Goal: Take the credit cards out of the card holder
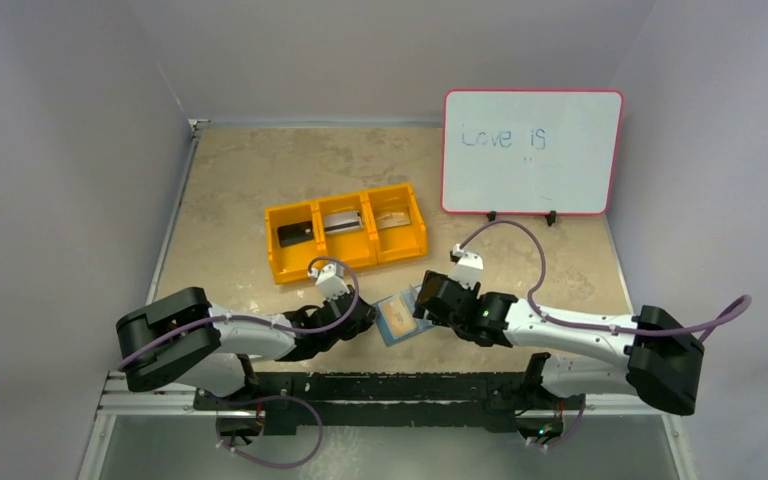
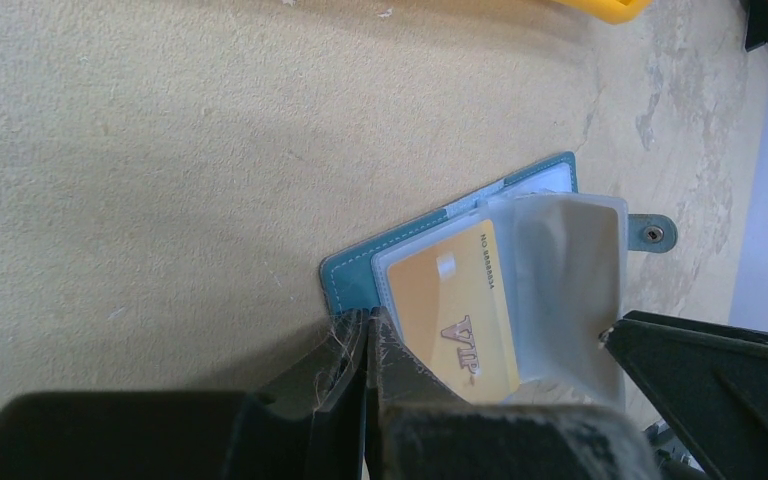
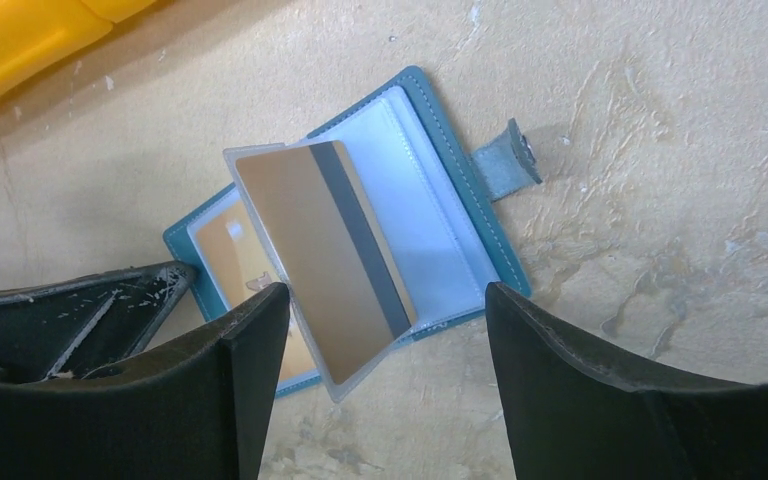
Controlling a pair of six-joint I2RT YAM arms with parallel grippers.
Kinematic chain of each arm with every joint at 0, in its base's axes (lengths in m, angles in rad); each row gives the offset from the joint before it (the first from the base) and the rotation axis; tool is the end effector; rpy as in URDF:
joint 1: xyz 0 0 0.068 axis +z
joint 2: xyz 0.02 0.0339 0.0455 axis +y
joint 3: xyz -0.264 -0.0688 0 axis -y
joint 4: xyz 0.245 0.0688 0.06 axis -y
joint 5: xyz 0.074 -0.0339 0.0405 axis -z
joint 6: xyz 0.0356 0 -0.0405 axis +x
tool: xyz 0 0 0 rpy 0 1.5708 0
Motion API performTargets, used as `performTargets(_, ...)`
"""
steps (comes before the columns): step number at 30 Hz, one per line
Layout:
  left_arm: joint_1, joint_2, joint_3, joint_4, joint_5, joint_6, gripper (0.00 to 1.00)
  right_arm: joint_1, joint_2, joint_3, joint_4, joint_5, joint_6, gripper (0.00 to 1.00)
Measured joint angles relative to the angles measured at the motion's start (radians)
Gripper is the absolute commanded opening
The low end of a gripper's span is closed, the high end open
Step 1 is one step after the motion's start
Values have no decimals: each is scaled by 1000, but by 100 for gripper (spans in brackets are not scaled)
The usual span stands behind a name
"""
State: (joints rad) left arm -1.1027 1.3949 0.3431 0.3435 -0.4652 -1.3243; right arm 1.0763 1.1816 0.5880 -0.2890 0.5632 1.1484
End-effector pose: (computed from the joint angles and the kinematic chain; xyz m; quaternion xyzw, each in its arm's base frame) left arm 0.1170 -0.1961 0.1216 -0.1935 0.8679 -0.3078 0.3384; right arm 0.1224 0.1869 0.1900 0.1263 0.9003 0.1748 0.3780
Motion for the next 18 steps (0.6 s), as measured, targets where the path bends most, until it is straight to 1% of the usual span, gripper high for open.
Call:
performTargets(6, 0, 0, 5, -9, 0, 2, 0, -5, -37, 0, -5, 2, -34, 68)
performTargets(9, 0, 0, 10, -19, 0, 5, 0, -6, -39, -2, 13, -6, -77, 62)
performTargets(11, 0, 0, 12, -22, 0, 6, 0, -6, -41, -8, 47, -22, -118, 54)
performTargets(12, 0, 0, 13, -23, 0, 8, 0, -6, -43, -12, 63, -32, -136, 52)
performTargets(18, 0, 0, 16, -29, 0, 9, 0, -6, -52, -29, 146, -90, -220, 51)
